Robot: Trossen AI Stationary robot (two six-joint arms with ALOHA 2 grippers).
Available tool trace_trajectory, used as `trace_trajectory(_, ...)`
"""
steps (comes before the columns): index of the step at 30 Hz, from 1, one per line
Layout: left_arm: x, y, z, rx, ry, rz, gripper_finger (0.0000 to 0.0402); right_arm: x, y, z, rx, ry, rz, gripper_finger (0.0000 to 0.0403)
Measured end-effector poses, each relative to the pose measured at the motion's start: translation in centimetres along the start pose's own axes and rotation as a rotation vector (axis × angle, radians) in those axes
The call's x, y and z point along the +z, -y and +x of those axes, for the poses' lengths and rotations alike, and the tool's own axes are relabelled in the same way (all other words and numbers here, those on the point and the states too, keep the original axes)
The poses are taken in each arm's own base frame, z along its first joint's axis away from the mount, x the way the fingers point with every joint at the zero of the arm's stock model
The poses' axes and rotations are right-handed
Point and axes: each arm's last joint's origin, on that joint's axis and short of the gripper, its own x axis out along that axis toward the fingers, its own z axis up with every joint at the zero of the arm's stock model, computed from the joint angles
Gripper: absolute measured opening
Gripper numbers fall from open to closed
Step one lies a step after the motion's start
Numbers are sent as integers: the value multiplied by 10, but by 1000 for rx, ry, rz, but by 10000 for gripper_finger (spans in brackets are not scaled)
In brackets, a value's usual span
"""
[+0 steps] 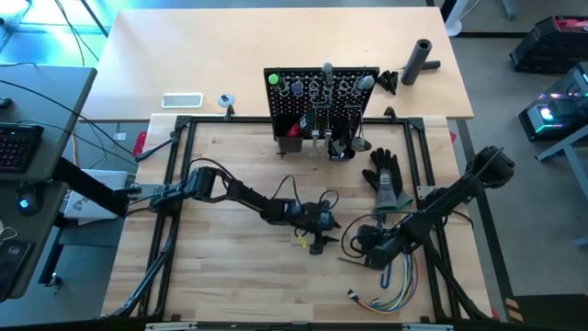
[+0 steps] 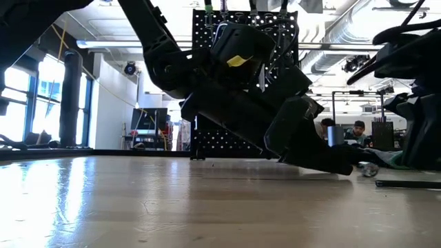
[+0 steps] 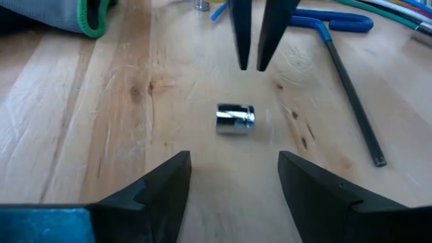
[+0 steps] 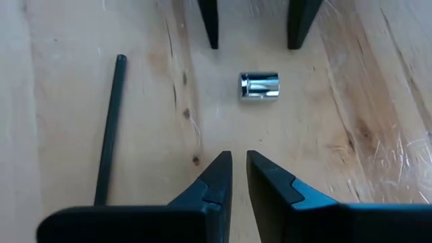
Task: Hang tools onto peg board
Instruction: Put the silver socket on the right black bin on the peg board
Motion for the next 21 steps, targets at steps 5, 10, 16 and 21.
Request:
trace_trajectory(5,0,-3,0,10,0,2,221,0,0,0,4,4,1,39)
trace_trajectory(10,0,-9,-1,32,-3,-4,221,0,-1,0,5,4,2,39)
trace_trajectory(16,-1,-9,-1,-20,-6,-3,221,1,-1,0,5,5,1,39)
trace_trajectory(21,0,-8,-1,-22,-4,-2,221,2,0,0,3,7,8,39)
